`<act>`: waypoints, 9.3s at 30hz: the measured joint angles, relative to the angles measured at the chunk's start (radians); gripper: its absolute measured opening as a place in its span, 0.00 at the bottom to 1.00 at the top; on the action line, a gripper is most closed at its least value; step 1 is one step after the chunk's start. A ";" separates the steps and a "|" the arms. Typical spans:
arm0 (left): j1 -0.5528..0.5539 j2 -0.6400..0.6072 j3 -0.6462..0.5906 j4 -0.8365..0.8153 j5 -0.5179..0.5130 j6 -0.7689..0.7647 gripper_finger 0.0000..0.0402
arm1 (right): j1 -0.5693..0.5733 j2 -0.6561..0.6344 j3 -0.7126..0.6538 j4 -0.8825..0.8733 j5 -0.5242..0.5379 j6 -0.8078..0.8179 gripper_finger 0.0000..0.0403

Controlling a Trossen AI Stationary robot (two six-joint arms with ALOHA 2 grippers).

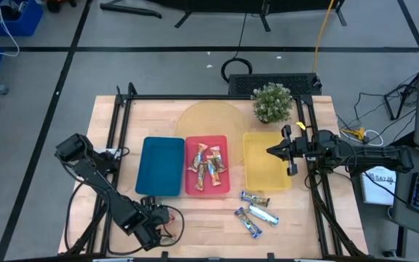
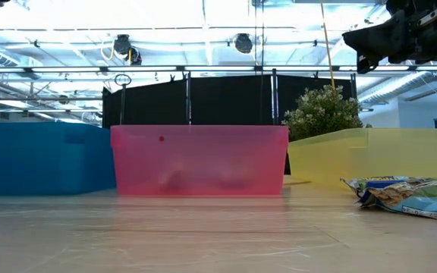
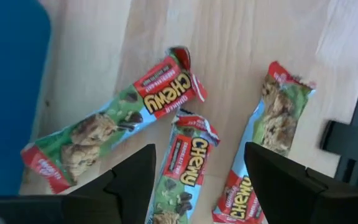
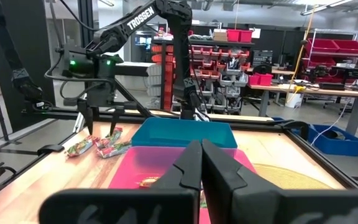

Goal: Pick and place Granola Bars by type
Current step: Put the red granola bar into the blue bin

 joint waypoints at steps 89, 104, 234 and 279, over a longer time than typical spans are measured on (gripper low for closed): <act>0.669 -0.035 0.150 -0.545 -0.244 0.471 0.12 | 0.000 0.237 0.000 0.130 0.002 -0.010 0.00; 0.553 -0.142 -0.026 -0.537 -0.336 -0.514 0.13 | 0.000 0.233 0.000 0.315 -0.247 0.055 0.00; 0.194 0.209 0.085 -0.007 0.113 0.695 0.35 | 0.000 0.245 0.000 0.263 -0.310 0.092 0.00; 0.619 -0.534 -0.222 -0.352 -0.308 -0.557 0.22 | 0.000 0.245 0.000 0.271 -0.310 0.088 0.00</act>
